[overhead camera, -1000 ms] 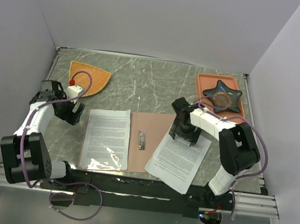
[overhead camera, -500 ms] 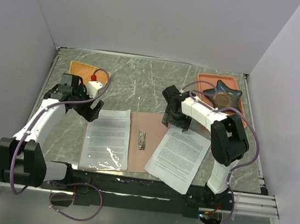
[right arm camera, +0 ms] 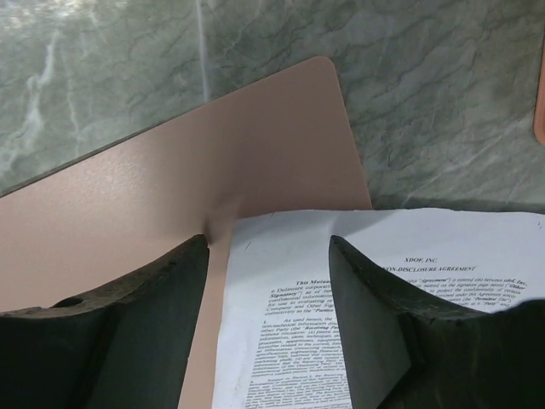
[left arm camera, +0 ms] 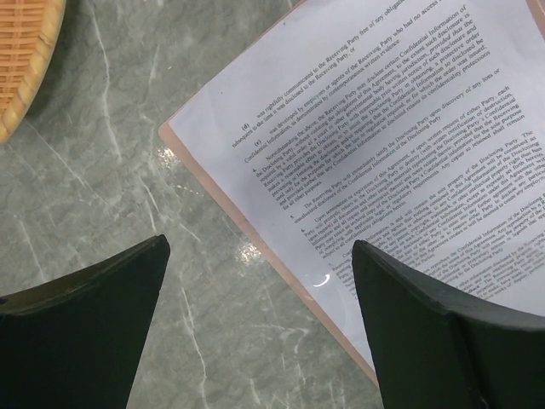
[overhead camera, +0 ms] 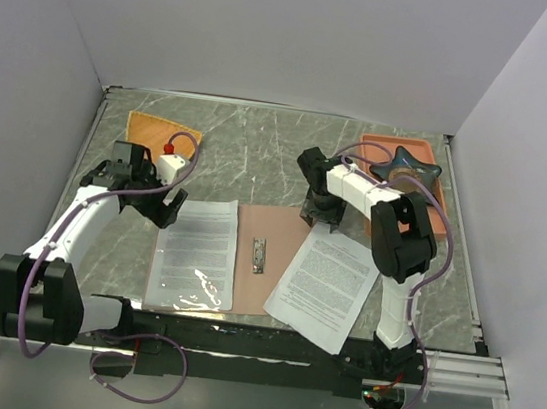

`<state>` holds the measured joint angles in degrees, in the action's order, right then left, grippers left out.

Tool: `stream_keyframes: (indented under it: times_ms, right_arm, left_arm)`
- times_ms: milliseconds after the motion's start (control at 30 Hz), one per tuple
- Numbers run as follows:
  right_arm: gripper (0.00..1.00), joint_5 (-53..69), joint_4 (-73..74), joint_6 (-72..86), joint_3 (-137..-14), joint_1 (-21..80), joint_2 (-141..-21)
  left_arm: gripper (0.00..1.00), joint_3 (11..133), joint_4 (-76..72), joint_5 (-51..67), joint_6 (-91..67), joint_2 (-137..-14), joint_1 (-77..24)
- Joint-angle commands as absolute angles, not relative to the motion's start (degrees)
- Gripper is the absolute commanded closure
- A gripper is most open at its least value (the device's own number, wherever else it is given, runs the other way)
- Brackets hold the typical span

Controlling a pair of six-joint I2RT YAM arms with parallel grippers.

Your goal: Put the files into the folder

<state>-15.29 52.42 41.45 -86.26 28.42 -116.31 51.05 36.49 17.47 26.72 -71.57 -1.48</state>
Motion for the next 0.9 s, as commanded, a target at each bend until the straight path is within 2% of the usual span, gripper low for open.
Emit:
stream_keyframes:
  times_ms: [0,167,233,267,333,367,467,700,867]
  right_arm:
    - [0.35,-15.47,53.97,41.57,-88.16,27.25,-116.98]
    - [0.44,-15.03,53.00,41.57,-87.54,26.55,-116.72]
    - [0.53,-14.59,52.82,41.48,-87.54,26.37,-116.72]
    - [0.64,-14.59,52.56,41.31,-87.45,26.45,-116.63]
    - [0.75,-14.33,52.30,41.31,-87.36,26.37,-116.37]
    - [0.85,-14.33,52.21,41.22,-87.28,26.37,-116.28]
    - [1.00,-14.24,52.03,41.13,-86.84,26.37,-116.19]
    - [1.00,-12.57,49.83,39.90,-86.57,26.89,-114.61]
    - [1.00,-14.59,52.47,38.15,-92.45,29.53,-115.84]
  left_arm:
    - [0.04,50.10,34.63,16.79,27.07,-68.82,-1.58]
    - [0.04,48.61,33.66,16.00,27.51,-68.64,-1.58]
    - [0.04,48.34,33.40,15.56,27.60,-68.55,-1.58]
    - [0.04,48.17,33.31,15.38,27.60,-68.64,-1.58]
    - [0.04,47.99,33.05,15.21,27.86,-68.64,-1.58]
    - [0.04,47.90,32.96,14.94,27.77,-68.64,-1.58]
    - [0.04,48.08,32.78,14.59,27.77,-68.82,-1.58]
    - [0.04,48.08,32.52,13.97,27.60,-69.26,-1.58]
    - [0.04,48.52,32.34,13.36,27.42,-69.70,-1.58]
